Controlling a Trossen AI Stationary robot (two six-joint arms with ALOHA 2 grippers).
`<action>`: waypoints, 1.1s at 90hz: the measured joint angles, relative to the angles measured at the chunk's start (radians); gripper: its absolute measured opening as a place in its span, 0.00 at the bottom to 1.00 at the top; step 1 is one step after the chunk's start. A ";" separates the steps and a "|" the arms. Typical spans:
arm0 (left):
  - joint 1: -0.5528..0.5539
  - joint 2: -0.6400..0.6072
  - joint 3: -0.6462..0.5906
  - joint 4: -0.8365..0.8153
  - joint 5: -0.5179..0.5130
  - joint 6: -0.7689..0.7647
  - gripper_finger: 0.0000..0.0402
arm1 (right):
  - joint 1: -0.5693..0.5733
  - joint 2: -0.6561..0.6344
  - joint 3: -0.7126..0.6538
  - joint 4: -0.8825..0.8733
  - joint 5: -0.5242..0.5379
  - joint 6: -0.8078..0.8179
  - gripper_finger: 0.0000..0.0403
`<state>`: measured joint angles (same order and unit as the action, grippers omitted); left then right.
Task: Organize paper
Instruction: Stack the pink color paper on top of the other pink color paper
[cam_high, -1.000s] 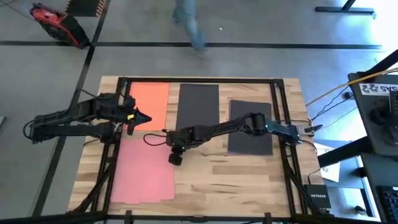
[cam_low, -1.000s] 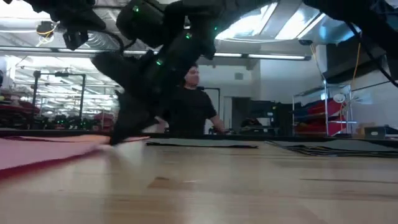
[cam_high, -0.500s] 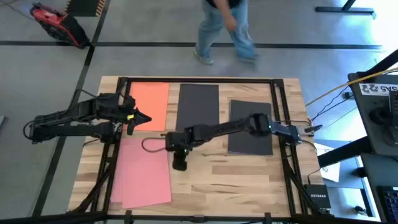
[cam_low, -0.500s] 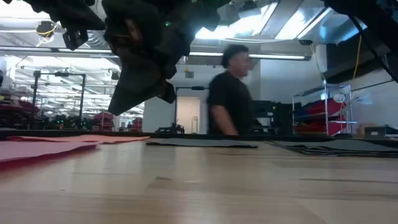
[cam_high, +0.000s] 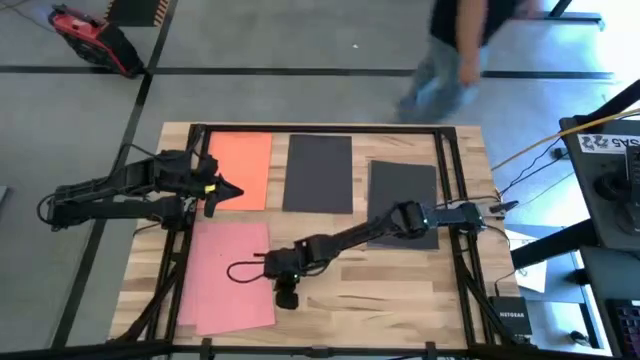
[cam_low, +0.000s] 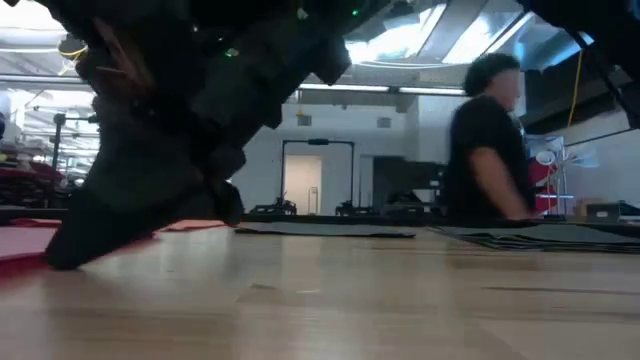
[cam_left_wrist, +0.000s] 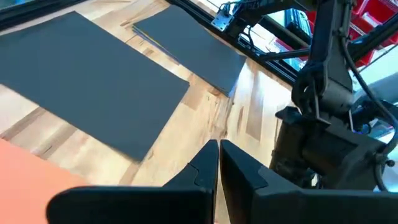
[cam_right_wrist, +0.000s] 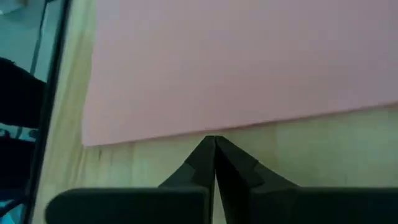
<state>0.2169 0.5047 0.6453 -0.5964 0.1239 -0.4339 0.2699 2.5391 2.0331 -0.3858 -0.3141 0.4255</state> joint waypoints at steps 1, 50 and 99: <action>0.000 0.000 0.000 0.000 0.000 0.000 0.00 | 0.000 0.002 0.000 0.004 -0.004 0.002 0.00; -0.001 0.000 0.000 -0.030 0.000 0.000 0.00 | -0.012 0.016 0.000 0.201 0.008 0.077 0.00; -0.172 0.009 0.015 -0.020 0.020 0.015 0.00 | -0.017 -0.195 0.000 -0.207 0.171 -0.116 0.00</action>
<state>0.0444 0.5137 0.6601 -0.6163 0.1436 -0.4187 0.2527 2.3444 2.0335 -0.5931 -0.1433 0.3096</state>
